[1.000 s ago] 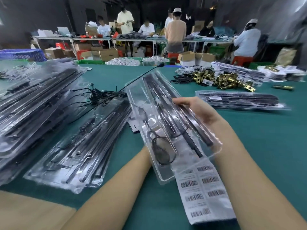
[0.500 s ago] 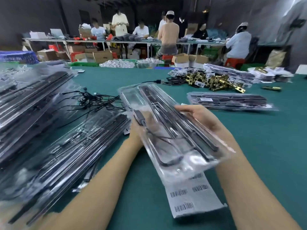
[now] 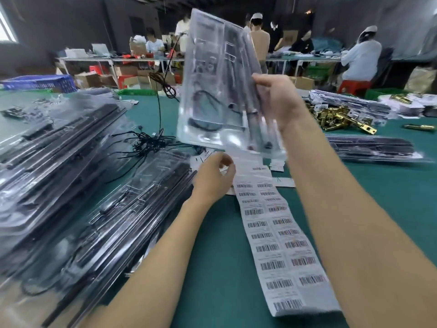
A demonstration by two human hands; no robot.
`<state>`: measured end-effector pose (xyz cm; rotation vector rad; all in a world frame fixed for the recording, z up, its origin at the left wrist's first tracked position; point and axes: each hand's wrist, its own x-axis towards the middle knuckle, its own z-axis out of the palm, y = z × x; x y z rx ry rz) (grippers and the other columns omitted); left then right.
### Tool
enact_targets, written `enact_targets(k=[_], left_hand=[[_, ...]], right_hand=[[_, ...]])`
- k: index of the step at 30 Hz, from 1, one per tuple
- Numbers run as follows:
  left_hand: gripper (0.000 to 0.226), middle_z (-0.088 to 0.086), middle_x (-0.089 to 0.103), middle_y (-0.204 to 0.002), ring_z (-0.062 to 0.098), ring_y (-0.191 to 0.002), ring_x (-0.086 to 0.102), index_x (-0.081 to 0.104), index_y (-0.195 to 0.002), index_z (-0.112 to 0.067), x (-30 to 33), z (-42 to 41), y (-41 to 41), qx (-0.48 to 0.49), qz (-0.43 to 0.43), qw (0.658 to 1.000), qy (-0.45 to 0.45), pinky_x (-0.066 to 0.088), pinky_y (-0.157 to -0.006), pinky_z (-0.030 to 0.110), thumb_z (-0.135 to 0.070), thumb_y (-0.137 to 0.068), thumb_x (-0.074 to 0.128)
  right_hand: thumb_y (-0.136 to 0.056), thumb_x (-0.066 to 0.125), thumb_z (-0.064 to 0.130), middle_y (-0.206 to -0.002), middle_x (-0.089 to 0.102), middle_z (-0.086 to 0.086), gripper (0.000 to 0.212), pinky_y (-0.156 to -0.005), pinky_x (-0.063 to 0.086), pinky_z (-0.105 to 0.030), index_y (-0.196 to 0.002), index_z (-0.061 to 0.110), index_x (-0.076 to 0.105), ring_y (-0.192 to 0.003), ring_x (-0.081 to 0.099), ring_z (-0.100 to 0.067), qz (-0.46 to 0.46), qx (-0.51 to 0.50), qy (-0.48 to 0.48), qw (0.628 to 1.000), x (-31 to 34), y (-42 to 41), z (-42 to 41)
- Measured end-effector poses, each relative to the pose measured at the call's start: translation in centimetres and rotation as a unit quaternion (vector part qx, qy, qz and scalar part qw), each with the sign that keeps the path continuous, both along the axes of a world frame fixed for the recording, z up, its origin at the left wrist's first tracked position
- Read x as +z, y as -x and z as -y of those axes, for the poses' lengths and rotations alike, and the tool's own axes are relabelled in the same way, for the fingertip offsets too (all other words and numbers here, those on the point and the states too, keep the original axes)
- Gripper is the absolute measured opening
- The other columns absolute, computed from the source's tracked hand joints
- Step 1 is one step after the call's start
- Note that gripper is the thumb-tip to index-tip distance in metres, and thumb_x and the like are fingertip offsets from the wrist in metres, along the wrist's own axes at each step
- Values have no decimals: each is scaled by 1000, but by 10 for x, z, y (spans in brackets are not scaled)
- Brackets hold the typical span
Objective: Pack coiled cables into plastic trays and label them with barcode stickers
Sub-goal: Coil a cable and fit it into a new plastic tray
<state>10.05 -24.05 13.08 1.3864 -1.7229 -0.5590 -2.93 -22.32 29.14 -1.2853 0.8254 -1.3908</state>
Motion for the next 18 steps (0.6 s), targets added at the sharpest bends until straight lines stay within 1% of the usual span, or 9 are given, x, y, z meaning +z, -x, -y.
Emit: enact_targets(k=[2, 4, 7, 10, 12, 13, 14, 16, 18], left_hand=[[27, 1, 69, -113, 22, -106, 63, 67, -114, -6, -4, 4, -3, 27, -1, 997, -75, 52, -97, 40, -25, -96, 60], [41, 14, 59, -133, 29, -114, 58, 55, -134, 0, -2, 2, -5, 22, -87, 976, -197, 50, -97, 37, -23, -100, 55], [31, 19, 61, -119, 24, -92, 59, 57, -125, -1, 15, 0, 3, -37, -279, 945, -166, 53, -85, 41, -18, -106, 40], [47, 11, 66, -111, 21, -83, 65, 61, -115, -10, 28, -6, 3, -138, -384, 872, -270, 53, -76, 36, -47, -106, 34], [63, 10, 67, -116, 26, -92, 65, 60, -124, -13, 26, -7, 0, -246, -354, 833, -346, 52, -84, 43, -65, -97, 37], [67, 12, 64, -124, 31, -101, 63, 57, -129, -13, 25, -8, 1, -292, -324, 822, -365, 49, -93, 49, -67, -93, 44], [69, 13, 61, -132, 34, -110, 59, 54, -135, -13, 24, -10, 2, -328, -290, 819, -371, 44, -102, 52, -64, -89, 54], [69, 12, 58, -140, 30, -121, 57, 52, -138, -15, 24, -12, 8, -354, -213, 834, -365, 42, -106, 49, -49, -82, 72], [65, 9, 56, -141, 24, -127, 54, 56, -134, -21, 23, -12, 12, -333, -166, 861, -346, 43, -99, 40, -36, -76, 81]], right_hand=[[-102, 35, 4, -76, 70, -3, 31, -67, 60, -25, -90, 4, 64, -69, 69, -13, -37, -9, -1, 999, -5, 25, -7], [-101, 38, 7, -87, 73, -1, 28, -73, 57, -21, -98, 3, 66, -81, 71, -10, -94, -56, -14, 994, -30, 47, -16], [-99, 43, 17, -109, 70, -4, 31, -101, 46, -40, -116, 0, 64, -105, 64, -18, -78, -80, -88, 990, -75, 77, -36], [-81, 56, 24, -99, 62, -11, 26, -80, 43, -39, -102, 11, 60, -86, 57, -22, -24, -48, -143, 988, -103, 97, -60], [-71, 59, 19, -87, 55, -11, 28, -68, 41, -37, -97, 9, 55, -73, 51, -22, 34, -22, -186, 982, -113, 105, -74], [-76, 54, 14, -80, 55, -9, 12, -64, 43, -35, -86, 9, 57, -67, 51, -21, 50, -11, -199, 979, -118, 108, -77], [-82, 47, 8, -73, 57, -6, 16, -60, 46, -33, -73, 10, 60, -61, 52, -19, 71, -7, -209, 975, -123, 113, -77], [-89, 41, 1, -70, 61, -5, 33, -58, 53, -29, -65, 12, 62, -60, 57, -17, 85, -12, -219, 972, -129, 120, -80], [-93, 45, 4, -78, 63, -7, 20, -64, 55, -30, -79, 9, 59, -67, 60, -19, 75, -17, -218, 973, -129, 127, -83]])
